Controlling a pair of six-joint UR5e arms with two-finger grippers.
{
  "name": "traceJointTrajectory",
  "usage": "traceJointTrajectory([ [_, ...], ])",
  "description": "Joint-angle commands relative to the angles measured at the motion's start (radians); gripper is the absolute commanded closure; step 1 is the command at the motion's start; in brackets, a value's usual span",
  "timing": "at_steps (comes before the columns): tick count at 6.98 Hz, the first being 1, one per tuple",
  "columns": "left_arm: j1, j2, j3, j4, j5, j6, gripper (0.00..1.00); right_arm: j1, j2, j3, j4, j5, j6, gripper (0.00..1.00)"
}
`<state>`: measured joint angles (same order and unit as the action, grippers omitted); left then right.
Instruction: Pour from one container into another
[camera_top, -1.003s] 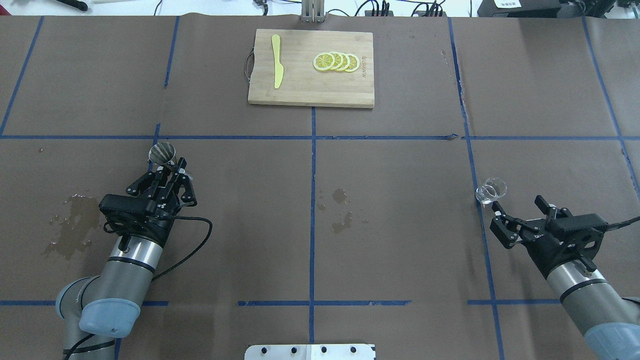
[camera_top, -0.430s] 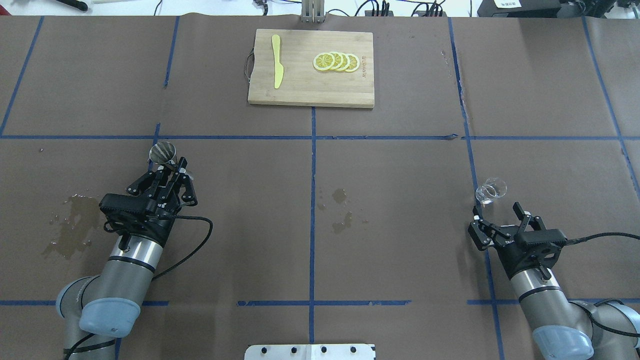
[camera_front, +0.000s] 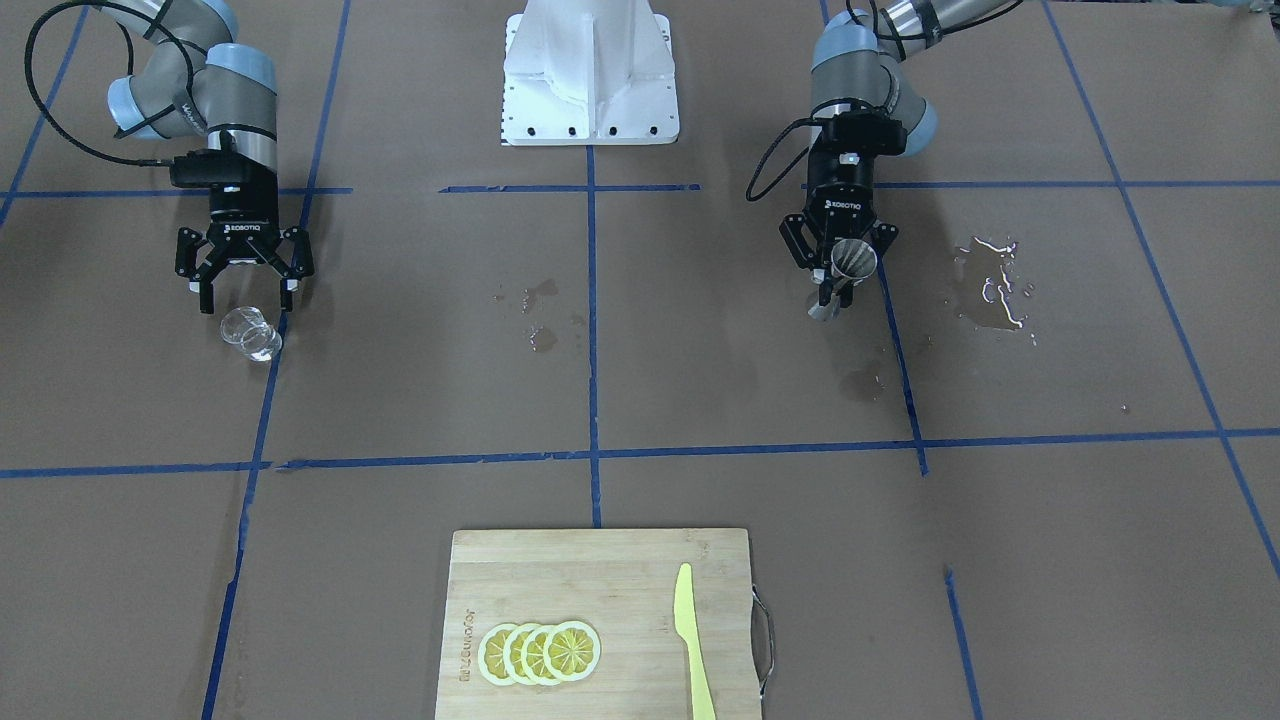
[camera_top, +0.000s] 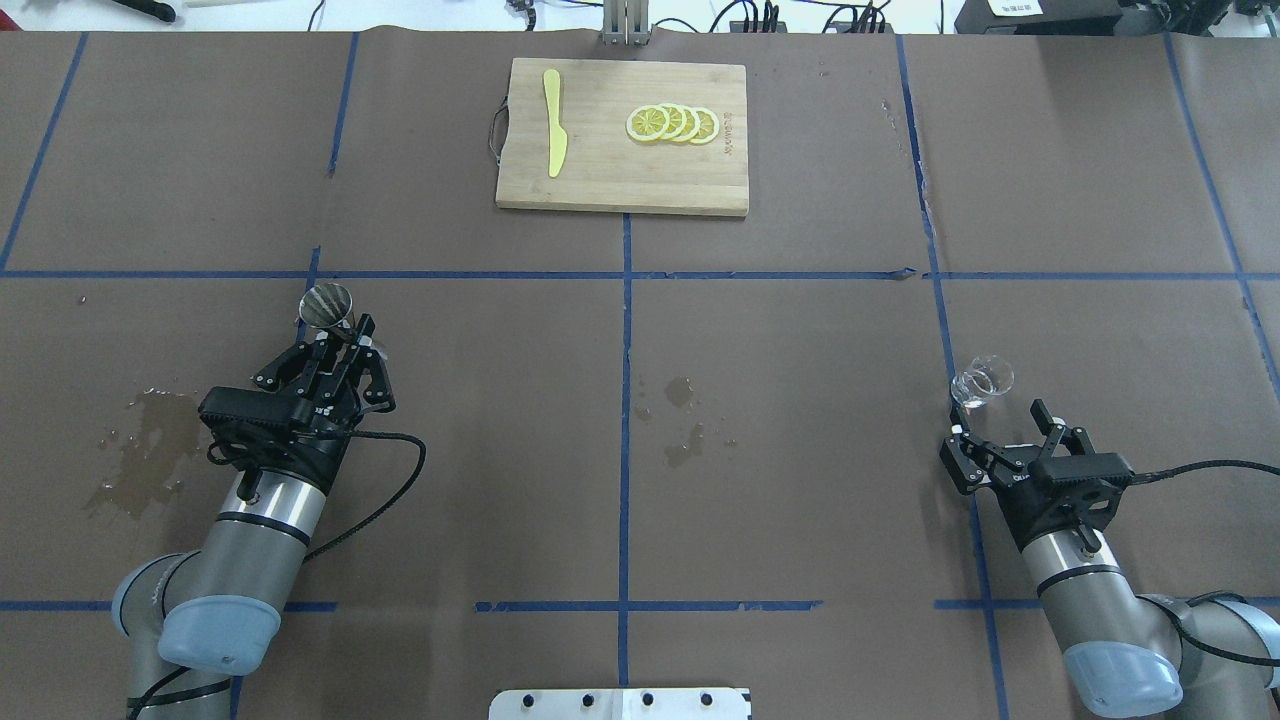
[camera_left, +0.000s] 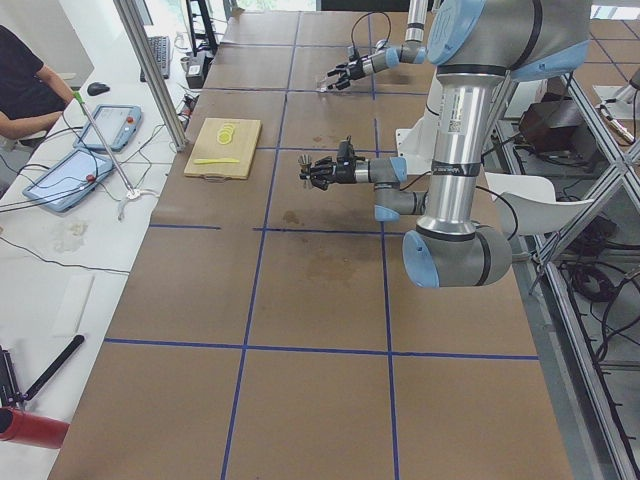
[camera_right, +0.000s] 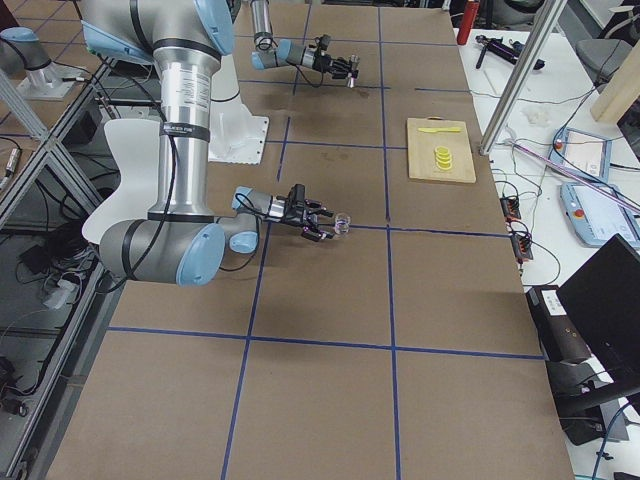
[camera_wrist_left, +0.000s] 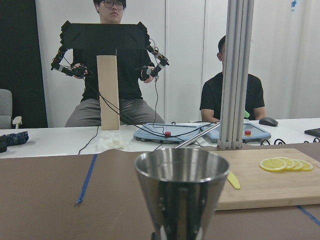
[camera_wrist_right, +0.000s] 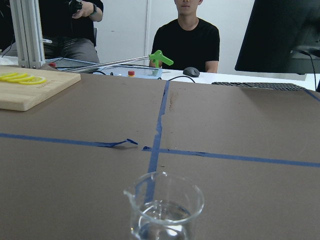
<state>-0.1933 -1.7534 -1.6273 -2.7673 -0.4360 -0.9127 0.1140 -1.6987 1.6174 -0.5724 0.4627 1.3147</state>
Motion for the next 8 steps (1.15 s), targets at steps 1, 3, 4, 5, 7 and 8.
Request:
traceJointTrajectory([
  [1, 0.0, 0.0, 0.0, 0.0, 0.0, 0.0, 1.0, 0.036, 0.055, -0.064, 0.0, 0.01, -0.005, 0.02],
  [3, -0.002, 0.002, 0.0, 0.0, -0.004, 0.0, 1.0, 0.047, 0.076, -0.071, 0.002, 0.022, -0.018, 0.07],
  [4, -0.002, 0.002, 0.0, 0.0, -0.003, 0.0, 1.0, 0.05, 0.077, -0.071, 0.002, 0.025, -0.015, 0.21],
  [5, -0.002, 0.002, -0.002, -0.002, -0.004, 0.0, 1.0, 0.052, 0.077, -0.071, 0.002, 0.028, -0.015, 0.4],
  [7, -0.002, 0.002, -0.002, -0.002, -0.003, 0.0, 1.0, 0.053, 0.077, -0.07, 0.003, 0.031, -0.017, 0.83],
  [8, -0.002, 0.0, -0.005, -0.002, -0.004, 0.0, 1.0, 0.056, 0.076, -0.059, 0.005, 0.04, -0.02, 0.96],
])
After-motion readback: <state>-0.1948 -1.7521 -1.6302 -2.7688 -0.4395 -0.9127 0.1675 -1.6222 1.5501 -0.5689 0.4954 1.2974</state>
